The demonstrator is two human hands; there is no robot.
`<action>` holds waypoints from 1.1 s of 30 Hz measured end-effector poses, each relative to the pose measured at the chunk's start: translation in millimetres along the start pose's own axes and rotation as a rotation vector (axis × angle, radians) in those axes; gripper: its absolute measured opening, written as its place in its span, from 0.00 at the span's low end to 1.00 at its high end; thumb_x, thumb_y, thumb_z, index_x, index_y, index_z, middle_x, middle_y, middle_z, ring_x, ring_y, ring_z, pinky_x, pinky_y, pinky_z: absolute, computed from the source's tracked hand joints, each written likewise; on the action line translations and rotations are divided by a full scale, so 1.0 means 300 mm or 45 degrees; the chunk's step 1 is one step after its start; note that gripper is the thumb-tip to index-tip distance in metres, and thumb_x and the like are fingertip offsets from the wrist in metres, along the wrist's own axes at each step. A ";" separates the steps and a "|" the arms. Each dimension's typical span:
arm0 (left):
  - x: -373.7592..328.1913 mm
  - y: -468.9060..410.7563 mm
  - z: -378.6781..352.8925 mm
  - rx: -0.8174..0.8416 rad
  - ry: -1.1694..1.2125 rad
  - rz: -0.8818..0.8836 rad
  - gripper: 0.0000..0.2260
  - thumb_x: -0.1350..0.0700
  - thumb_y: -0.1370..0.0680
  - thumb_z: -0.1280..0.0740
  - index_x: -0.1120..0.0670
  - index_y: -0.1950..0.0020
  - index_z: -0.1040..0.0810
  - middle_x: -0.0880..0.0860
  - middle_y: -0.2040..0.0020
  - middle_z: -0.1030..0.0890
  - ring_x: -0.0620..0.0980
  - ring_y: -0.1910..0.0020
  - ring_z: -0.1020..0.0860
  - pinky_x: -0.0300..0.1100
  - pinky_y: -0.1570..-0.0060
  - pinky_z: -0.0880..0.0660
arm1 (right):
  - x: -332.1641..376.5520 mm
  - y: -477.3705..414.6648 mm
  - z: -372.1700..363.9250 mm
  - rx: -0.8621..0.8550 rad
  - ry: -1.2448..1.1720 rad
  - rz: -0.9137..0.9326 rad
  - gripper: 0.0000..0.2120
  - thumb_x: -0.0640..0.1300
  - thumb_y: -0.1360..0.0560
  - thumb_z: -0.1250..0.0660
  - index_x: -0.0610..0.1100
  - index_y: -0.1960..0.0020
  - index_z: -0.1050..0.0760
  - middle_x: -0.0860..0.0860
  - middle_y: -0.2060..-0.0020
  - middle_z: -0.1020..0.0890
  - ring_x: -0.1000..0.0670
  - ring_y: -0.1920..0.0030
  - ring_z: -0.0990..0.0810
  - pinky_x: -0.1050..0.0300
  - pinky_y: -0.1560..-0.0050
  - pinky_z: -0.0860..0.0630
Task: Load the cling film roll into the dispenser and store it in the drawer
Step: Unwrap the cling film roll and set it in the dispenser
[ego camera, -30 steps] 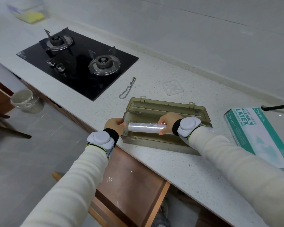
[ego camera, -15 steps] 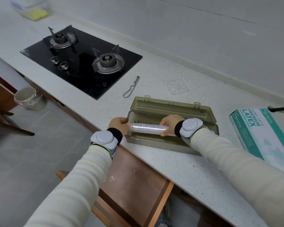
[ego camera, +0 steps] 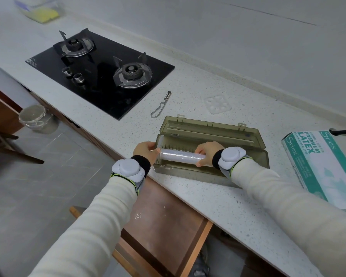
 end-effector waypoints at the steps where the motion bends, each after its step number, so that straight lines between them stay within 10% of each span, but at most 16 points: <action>1: 0.000 -0.001 -0.002 0.001 -0.002 -0.004 0.17 0.58 0.21 0.38 0.60 0.33 0.27 0.57 0.35 0.24 0.55 0.35 0.27 0.45 0.34 0.32 | -0.002 -0.002 -0.003 0.001 -0.006 -0.004 0.21 0.48 0.28 0.29 0.45 0.38 0.26 0.47 0.41 0.22 0.46 0.42 0.24 0.55 0.42 0.27; 25: 0.018 0.003 -0.017 -0.042 0.025 -0.006 0.20 0.56 0.21 0.38 0.60 0.30 0.31 0.57 0.32 0.27 0.55 0.34 0.28 0.43 0.34 0.34 | -0.020 0.009 -0.018 -0.041 -0.112 -0.027 0.30 0.49 0.29 0.28 0.45 0.30 0.33 0.47 0.35 0.25 0.46 0.36 0.25 0.54 0.35 0.29; 33: 0.004 0.012 -0.021 -0.052 0.038 0.022 0.22 0.51 0.20 0.40 0.60 0.28 0.35 0.57 0.30 0.29 0.56 0.33 0.29 0.45 0.34 0.34 | -0.044 0.056 0.066 -0.173 -0.276 0.004 0.20 0.48 0.27 0.30 0.44 0.37 0.26 0.47 0.42 0.20 0.48 0.43 0.21 0.55 0.38 0.27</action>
Point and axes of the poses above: each hand's wrist, its own y-axis away from the middle knuckle, its own z-axis out of the back of the hand, x = y × z, the point moved 9 cm from there along -y, towards the middle knuckle
